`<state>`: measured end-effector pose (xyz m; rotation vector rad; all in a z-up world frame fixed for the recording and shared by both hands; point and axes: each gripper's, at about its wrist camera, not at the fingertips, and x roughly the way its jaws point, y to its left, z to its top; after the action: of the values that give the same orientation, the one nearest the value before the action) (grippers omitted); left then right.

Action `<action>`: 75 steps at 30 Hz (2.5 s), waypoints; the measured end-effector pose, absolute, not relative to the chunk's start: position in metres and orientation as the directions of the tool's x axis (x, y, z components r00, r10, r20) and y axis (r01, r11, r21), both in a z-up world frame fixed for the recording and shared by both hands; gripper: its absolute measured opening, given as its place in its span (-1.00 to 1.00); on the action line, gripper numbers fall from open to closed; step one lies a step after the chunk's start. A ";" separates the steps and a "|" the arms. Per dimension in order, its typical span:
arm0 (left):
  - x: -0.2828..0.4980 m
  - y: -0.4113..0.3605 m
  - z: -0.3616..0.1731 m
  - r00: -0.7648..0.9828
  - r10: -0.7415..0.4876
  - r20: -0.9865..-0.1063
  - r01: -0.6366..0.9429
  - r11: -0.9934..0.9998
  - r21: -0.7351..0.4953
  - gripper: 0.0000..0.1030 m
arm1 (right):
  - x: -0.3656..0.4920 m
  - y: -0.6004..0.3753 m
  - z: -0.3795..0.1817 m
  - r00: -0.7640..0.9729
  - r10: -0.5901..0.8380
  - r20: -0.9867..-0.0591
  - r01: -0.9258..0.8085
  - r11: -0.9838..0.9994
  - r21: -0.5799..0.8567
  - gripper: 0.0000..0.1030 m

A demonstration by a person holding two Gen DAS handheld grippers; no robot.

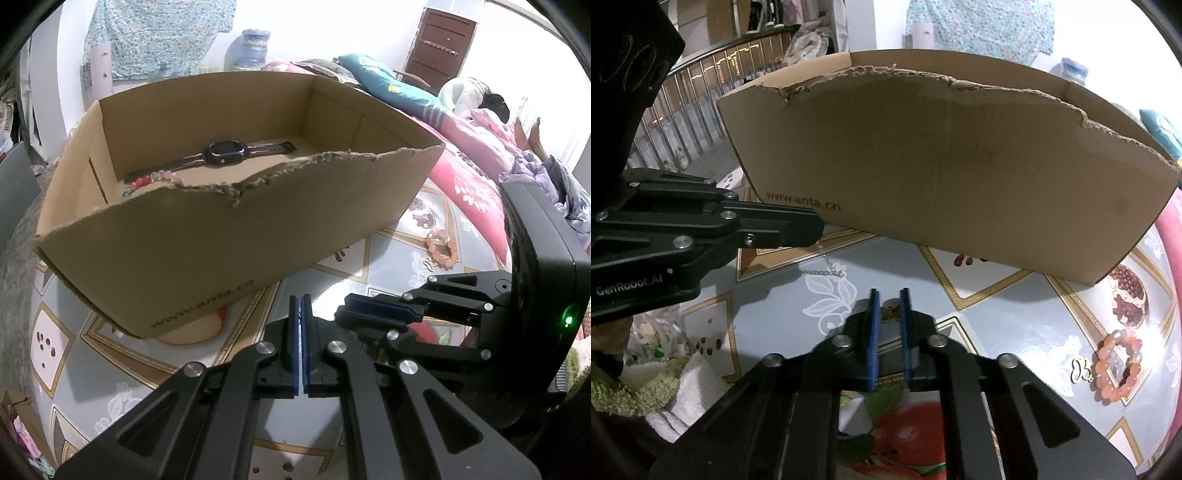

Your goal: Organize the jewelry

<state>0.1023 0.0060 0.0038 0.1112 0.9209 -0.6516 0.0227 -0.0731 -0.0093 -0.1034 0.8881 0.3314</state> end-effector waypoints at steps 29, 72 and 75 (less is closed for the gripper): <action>0.101 0.006 0.002 0.431 -0.469 -0.771 0.556 0.811 -0.182 -0.99 | 0.024 -0.079 -0.002 0.544 0.257 -0.799 -0.333 0.940 0.075 -1.00; 0.101 0.010 0.005 0.442 -0.464 -0.768 0.545 0.819 -0.181 -0.98 | 0.039 -0.099 -0.001 0.547 0.262 -0.795 -0.332 0.940 0.081 -0.88; 0.098 0.011 0.008 0.450 -0.466 -0.762 0.545 0.819 -0.179 -0.98 | 0.036 -0.100 0.004 0.560 0.261 -0.786 -0.330 0.941 0.077 -0.88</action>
<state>0.0983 0.0109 0.0082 0.0961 0.9105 -0.6262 0.0365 -0.1002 0.0041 -0.0826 0.9120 0.3488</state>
